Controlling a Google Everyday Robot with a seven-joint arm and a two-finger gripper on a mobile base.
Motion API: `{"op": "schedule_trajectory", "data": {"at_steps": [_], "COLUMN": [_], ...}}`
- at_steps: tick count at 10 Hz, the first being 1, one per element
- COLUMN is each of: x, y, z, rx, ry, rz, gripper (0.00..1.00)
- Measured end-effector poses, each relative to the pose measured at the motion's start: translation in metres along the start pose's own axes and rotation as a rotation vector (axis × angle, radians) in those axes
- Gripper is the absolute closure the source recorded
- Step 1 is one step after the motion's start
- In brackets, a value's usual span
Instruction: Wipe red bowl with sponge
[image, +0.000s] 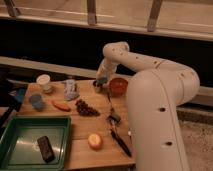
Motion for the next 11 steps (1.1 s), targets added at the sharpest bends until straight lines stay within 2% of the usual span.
{"op": "schedule_trajectory", "data": {"at_steps": [2,5,7,9,11], "x": [0.009,0.030,0.045,0.056,0.060], "y": [-0.025,-0.066,-0.099,-0.113,-0.111], "z": [-0.015,-0.039,-0.051,-0.052,-0.042], "rx": [0.019,0.041,0.058,0.066,0.067], "ry": [-0.016,-0.043,-0.050,-0.041,-0.013], "rz": [0.051,0.169,0.272,0.339,0.353], "gripper": [1.00,1.00,1.00,1.00,1.00]}}
